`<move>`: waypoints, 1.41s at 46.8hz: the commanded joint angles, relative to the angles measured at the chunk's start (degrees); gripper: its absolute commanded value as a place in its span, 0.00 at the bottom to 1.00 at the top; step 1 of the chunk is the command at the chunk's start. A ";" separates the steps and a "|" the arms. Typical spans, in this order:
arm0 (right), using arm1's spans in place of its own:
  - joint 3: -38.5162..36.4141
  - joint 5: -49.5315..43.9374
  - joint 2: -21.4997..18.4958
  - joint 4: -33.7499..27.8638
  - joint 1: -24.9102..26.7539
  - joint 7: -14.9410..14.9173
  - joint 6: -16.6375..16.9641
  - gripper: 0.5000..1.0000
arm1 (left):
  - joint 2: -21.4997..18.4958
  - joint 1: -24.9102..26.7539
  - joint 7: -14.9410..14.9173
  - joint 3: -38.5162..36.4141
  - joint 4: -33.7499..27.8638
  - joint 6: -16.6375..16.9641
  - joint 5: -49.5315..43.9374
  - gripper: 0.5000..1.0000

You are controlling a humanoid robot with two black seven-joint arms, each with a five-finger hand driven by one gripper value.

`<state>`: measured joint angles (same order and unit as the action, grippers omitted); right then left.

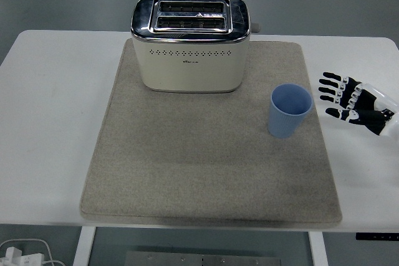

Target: Put the water cup in front of the bread machine

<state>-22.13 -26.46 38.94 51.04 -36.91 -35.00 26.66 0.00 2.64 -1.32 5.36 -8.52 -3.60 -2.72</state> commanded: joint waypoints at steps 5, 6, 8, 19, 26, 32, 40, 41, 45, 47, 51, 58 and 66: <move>-0.19 0.00 0.52 0.12 1.31 0.00 -0.56 0.86 | 0.00 0.00 0.09 0.00 0.00 0.09 0.00 1.00; -0.19 0.00 0.52 0.12 1.31 0.00 -0.64 0.86 | 0.00 0.00 0.00 0.00 0.00 0.09 0.00 1.00; -0.19 0.00 0.52 0.12 1.40 0.00 -0.73 0.86 | 0.00 0.00 0.00 0.00 0.00 0.00 0.00 1.00; -0.28 0.00 0.61 1.26 2.89 0.00 -3.81 0.86 | 0.00 0.00 0.00 -0.08 0.00 0.09 0.00 1.00; -0.19 0.00 0.61 4.33 4.30 0.00 -6.97 0.86 | 0.00 0.00 0.09 -0.08 -0.09 0.09 0.00 1.00; -0.19 0.00 0.79 6.35 5.00 0.00 -8.47 0.86 | 0.00 0.00 0.00 -0.08 -0.09 0.00 0.00 1.00; -0.10 -0.09 1.58 8.46 5.62 0.00 -9.17 0.86 | 0.00 0.00 0.00 -0.08 0.00 0.09 0.00 1.00; -0.10 -0.09 1.58 8.64 5.62 0.00 -9.17 0.86 | 0.00 0.00 0.00 -0.17 0.00 0.09 0.00 1.00; -0.19 -0.09 1.84 9.61 5.62 0.00 -9.17 0.86 | 0.00 0.00 0.00 -0.08 0.08 0.09 0.00 1.00; -0.19 -0.09 2.02 9.78 5.62 0.00 -9.26 0.86 | 0.00 0.00 0.00 -0.17 0.08 0.09 0.00 1.00; -0.19 -0.09 2.19 10.22 5.62 0.00 -9.26 0.86 | 0.00 0.00 0.09 -0.17 0.08 0.09 0.00 1.00; -0.19 -0.26 2.11 11.19 5.62 0.00 -10.66 0.86 | 0.00 0.00 0.00 -0.17 0.08 0.09 0.00 1.00; -0.10 -0.44 1.76 11.45 5.18 0.00 -12.16 0.86 | 0.00 0.00 0.00 -0.26 0.08 0.09 0.00 1.00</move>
<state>-22.28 -26.88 40.87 62.40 -31.43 -35.00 14.91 0.00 2.64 -1.32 5.10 -8.43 -3.52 -2.72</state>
